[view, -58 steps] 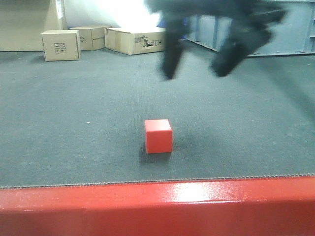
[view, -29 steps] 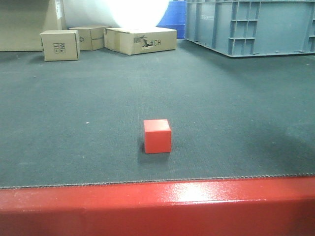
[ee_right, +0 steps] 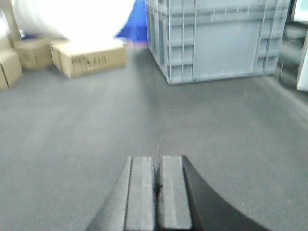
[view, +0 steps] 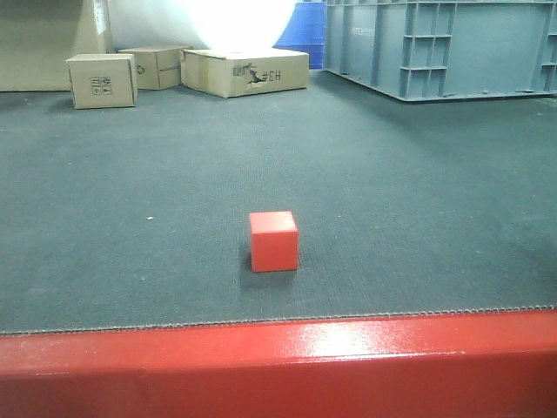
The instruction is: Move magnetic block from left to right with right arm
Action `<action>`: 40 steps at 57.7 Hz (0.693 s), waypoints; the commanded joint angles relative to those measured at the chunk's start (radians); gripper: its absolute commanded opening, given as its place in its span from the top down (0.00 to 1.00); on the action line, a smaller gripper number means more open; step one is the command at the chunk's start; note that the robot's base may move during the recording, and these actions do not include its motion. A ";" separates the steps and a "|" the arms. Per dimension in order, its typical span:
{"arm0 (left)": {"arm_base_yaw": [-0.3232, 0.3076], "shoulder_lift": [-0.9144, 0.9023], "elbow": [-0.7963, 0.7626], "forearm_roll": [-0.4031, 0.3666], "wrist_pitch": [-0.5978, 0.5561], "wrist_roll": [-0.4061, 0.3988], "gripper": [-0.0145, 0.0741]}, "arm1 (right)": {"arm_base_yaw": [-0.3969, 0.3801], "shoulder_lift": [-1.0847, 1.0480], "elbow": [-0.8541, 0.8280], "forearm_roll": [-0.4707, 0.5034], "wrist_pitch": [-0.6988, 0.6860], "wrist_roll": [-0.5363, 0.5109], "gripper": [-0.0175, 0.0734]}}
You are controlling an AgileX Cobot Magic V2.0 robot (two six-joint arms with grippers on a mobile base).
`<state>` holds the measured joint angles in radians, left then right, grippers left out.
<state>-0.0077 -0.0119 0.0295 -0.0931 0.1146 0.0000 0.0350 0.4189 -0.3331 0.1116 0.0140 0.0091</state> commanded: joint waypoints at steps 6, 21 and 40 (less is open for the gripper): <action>-0.007 -0.011 0.011 -0.009 -0.085 0.000 0.98 | -0.007 -0.074 -0.003 -0.002 -0.062 -0.016 0.77; -0.007 -0.011 0.011 -0.009 -0.085 0.000 0.98 | -0.007 -0.075 -0.003 -0.002 -0.067 -0.016 0.77; -0.007 -0.011 0.011 -0.009 -0.085 0.000 0.98 | -0.007 -0.211 0.183 -0.004 -0.119 -0.016 0.77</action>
<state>-0.0077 -0.0119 0.0295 -0.0931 0.1146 0.0000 0.0350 0.2396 -0.1620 0.1116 -0.0087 0.0000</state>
